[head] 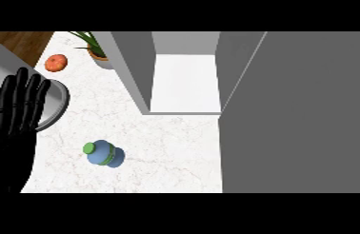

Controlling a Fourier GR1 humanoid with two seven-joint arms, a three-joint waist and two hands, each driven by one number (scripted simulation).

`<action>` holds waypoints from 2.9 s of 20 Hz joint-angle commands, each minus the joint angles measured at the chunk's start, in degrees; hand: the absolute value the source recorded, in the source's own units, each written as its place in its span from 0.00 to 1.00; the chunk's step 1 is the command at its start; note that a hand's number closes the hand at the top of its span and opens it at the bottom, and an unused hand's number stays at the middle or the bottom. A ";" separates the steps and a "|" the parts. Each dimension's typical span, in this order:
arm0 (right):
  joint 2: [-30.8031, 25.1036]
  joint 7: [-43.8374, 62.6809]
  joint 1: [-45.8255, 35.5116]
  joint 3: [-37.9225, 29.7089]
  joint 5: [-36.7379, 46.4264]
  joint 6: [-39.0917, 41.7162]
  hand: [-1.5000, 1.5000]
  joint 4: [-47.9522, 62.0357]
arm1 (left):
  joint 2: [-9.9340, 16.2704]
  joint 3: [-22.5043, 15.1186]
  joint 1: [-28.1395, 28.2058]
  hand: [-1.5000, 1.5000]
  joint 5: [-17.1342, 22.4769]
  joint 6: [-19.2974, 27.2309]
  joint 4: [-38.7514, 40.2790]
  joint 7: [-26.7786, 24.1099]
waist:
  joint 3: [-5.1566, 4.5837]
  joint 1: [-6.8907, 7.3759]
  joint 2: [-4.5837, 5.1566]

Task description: Pick up the bottled water, place it into the cabinet and close the cabinet

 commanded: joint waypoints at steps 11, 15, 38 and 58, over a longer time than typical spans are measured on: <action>-0.11 8.33 10.41 10.08 -5.60 6.60 0.00 -11.73 | -9.10 -14.60 13.10 0.00 -10.74 35.56 -15.25 11.05 | 1.03 0.48 -0.53; 0.65 13.21 15.18 15.27 -3.59 5.21 0.00 -20.26 | -9.15 -26.96 12.62 0.00 -22.10 44.60 -15.63 16.01 | 1.06 -0.22 -0.33; 0.20 32.90 5.65 22.16 3.22 -4.28 0.00 -32.15 | -9.16 -43.80 7.89 0.00 -53.53 57.72 -13.55 41.47 | 1.01 0.22 -0.21; -2.50 32.82 7.04 27.21 5.81 -8.30 0.00 -33.91 | -5.03 -33.31 7.01 0.00 -45.49 60.25 -10.62 41.09 | 0.85 -0.34 -0.23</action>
